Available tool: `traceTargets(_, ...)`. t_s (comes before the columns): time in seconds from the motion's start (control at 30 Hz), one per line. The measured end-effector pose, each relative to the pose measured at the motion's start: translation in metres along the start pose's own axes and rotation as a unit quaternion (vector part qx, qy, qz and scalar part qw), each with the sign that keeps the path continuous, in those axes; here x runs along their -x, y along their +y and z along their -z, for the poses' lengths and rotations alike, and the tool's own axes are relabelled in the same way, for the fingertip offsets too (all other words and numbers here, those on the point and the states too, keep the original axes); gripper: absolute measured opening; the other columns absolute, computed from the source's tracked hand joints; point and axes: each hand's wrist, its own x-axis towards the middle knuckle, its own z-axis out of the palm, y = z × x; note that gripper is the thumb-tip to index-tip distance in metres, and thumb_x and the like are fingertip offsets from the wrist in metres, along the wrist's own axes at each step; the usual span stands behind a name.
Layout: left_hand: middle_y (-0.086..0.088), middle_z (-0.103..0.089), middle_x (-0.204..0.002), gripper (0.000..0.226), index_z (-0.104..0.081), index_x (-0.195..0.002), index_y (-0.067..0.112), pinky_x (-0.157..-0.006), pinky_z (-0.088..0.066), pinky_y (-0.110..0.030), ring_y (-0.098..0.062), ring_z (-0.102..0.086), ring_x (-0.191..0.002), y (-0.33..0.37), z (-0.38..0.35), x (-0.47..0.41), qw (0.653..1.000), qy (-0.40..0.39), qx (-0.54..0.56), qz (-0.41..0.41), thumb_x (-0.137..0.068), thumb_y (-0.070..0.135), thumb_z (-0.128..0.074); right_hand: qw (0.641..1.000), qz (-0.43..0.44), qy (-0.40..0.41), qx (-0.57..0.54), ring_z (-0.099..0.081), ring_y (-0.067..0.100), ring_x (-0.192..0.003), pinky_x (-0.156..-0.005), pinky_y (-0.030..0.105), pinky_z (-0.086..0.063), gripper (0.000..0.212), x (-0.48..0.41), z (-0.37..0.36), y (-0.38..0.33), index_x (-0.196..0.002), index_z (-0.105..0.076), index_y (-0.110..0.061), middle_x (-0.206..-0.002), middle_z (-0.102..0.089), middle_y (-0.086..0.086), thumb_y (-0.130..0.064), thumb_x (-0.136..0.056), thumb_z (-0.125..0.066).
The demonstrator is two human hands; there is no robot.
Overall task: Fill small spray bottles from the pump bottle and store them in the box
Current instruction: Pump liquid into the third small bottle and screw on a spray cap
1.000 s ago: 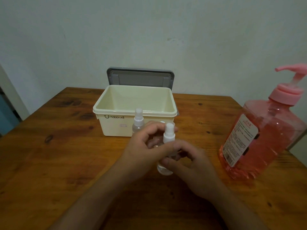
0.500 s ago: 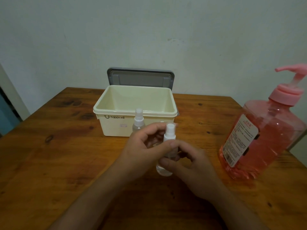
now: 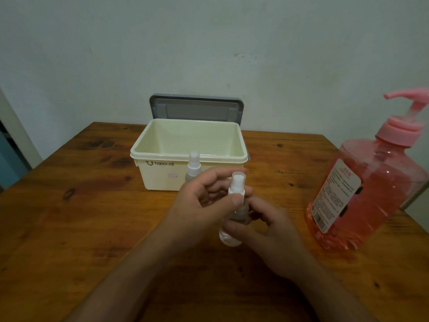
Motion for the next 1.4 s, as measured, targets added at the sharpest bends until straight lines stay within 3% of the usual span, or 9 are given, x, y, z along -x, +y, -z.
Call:
traceTargets(0.2,0.002,-0.068,-0.102,0.033,-0.067,-0.106,0.018,-0.074,-0.056,-0.023,-0.011,-0.068,-0.097,-0.0022,-0.0026,-0.0004,1.0,0.014,-0.021,0.002,-0.073,0.019,-0.074,1.0,0.011,-0.008,-0.002,-0.064,0.019,-0.092,-0.08,0.049,-0.053,0.029,-0.001,-0.0002,-0.0003,-0.107,-0.068,-0.032,-0.1,-0.07,-0.008,-0.042,-0.08,-0.069)
traceTargets(0.37,-0.004,-0.073,-0.102,0.035,-0.065,-0.11,0.017,-0.084,-0.058,-0.031,-0.017,-0.069,-0.099,-0.0031,0.002,-0.0024,0.999,0.029,-0.021,-0.003,-0.076,0.018,-0.072,1.0,0.006,0.001,-0.014,-0.063,0.021,-0.088,-0.078,0.045,-0.052,0.032,-0.0002,-0.0008,-0.0004,-0.107,-0.069,-0.029,-0.097,-0.07,-0.004,-0.043,-0.078,-0.071)
traceTargets(0.53,0.003,-0.072,-0.107,0.033,-0.065,-0.111,0.018,-0.081,-0.056,-0.023,-0.012,-0.067,-0.104,-0.0017,-0.0005,0.0004,0.999,0.017,-0.029,-0.011,-0.079,0.019,-0.074,1.0,0.007,-0.003,-0.011,-0.064,0.018,-0.089,-0.078,0.045,-0.054,0.03,-0.0007,-0.0006,-0.0001,-0.106,-0.068,-0.033,-0.097,-0.07,-0.008,-0.043,-0.079,-0.07)
traceTargets(0.63,0.005,-0.071,-0.099,0.039,-0.067,-0.11,0.017,-0.076,-0.055,-0.021,-0.009,-0.068,-0.094,-0.0026,-0.0007,-0.0014,0.999,0.038,-0.035,-0.008,-0.071,0.022,-0.074,1.0,0.009,-0.004,-0.012,-0.065,0.018,-0.092,-0.079,0.041,-0.054,0.032,-0.0008,0.0002,-0.0005,-0.109,-0.068,-0.031,-0.099,-0.071,-0.008,-0.042,-0.079,-0.07)
traceTargets(0.87,-0.004,-0.074,-0.1,0.042,-0.069,-0.108,0.013,-0.086,-0.058,-0.034,-0.018,-0.07,-0.097,-0.005,0.0023,-0.0025,0.998,0.054,-0.044,-0.003,-0.069,0.025,-0.075,1.0,0.008,-0.007,-0.029,-0.064,0.019,-0.088,-0.075,0.032,-0.053,0.037,-0.0006,-0.0008,-0.0019,-0.11,-0.068,-0.025,-0.097,-0.071,-0.005,-0.044,-0.079,-0.069)
traceTargets(1.13,0.0,-0.076,-0.099,0.031,-0.073,-0.1,0.019,-0.084,-0.058,-0.031,-0.017,-0.07,-0.099,-0.0003,0.0014,-0.0009,0.999,0.039,-0.029,-0.013,-0.07,0.024,-0.072,0.998,0.004,-0.014,-0.056,-0.062,0.03,-0.09,-0.079,0.047,-0.05,0.042,0.0022,0.0011,-0.0038,-0.109,-0.069,-0.013,-0.097,-0.07,0.008,-0.041,-0.078,-0.07)
traceTargets(1.3,0.001,-0.075,-0.1,0.029,-0.07,-0.103,0.02,-0.083,-0.057,-0.026,-0.015,-0.069,-0.1,-0.0019,-0.0007,-0.0005,0.999,0.035,-0.019,-0.03,-0.075,0.026,-0.077,0.997,0.006,-0.019,-0.068,-0.062,0.033,-0.092,-0.081,0.052,-0.05,0.044,0.0026,0.0011,-0.0057,-0.108,-0.07,-0.016,-0.098,-0.069,0.011,-0.048,-0.079,-0.071)
traceTargets(1.4,0.002,-0.072,-0.105,0.034,-0.068,-0.108,0.024,-0.083,-0.056,-0.024,-0.012,-0.067,-0.101,-0.0035,-0.0005,0.0,0.998,0.035,-0.028,-0.054,-0.076,0.035,-0.07,0.998,0.013,-0.016,-0.064,-0.062,0.031,-0.09,-0.079,0.049,-0.051,0.032,0.0023,0.0006,-0.0071,-0.108,-0.07,-0.023,-0.097,-0.07,0.006,-0.039,-0.081,-0.07)
